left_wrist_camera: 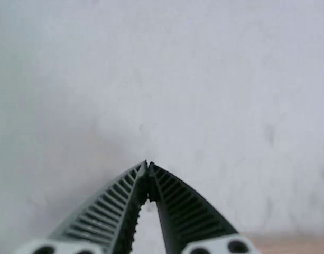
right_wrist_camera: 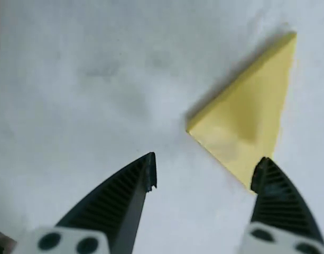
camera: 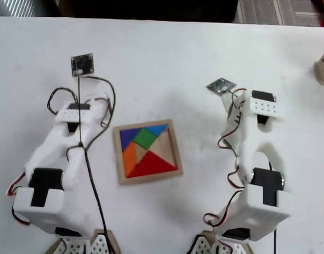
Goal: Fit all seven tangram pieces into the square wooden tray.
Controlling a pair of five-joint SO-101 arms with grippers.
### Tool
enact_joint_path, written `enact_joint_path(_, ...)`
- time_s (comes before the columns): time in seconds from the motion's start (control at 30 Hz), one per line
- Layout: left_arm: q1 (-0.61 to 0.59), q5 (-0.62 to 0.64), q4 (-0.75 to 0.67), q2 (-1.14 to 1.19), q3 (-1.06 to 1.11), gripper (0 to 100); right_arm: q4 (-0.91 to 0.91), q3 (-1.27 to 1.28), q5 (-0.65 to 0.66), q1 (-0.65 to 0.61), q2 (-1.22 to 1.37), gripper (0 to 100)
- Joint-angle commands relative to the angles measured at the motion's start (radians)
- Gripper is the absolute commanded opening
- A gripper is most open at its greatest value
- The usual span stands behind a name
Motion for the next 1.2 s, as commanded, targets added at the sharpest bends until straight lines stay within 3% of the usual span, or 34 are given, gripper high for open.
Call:
enact_joint_path(0.0, 0.004, 0.003, -0.021, -0.005, -0.058, 2, -0.064, 0.011, 0.015, -0.031, -0.050, 26.5)
enact_joint_path(0.17, 0.004, 0.003, -0.023, -0.005, -0.058, 2, -0.159, 0.044, 0.020, -0.019, -0.047, 26.8)
enact_joint_path(0.4, 0.005, 0.003, -0.026, -0.005, -0.058, 2, -0.165, 0.126, 0.175, -0.013, -0.047, 26.9)
enact_joint_path(0.53, 0.005, 0.003, -0.026, -0.005, -0.058, 2, -0.257, 0.196, 0.209, 0.002, -0.047, 26.9)
enact_joint_path(0.67, 0.005, 0.003, -0.025, -0.005, -0.058, 2, -0.326, 0.226, 0.219, 0.031, -0.047, 26.9)
enact_joint_path(0.9, 0.007, 0.003, -0.025, -0.005, -0.058, 2, -0.331, 0.222, 0.221, 0.025, -0.058, 34.0)
enact_joint_path(1.17, 0.007, 0.003, -0.026, -0.005, -0.058, 2, -0.303, 0.193, 0.213, 0.024, -0.073, 34.1)
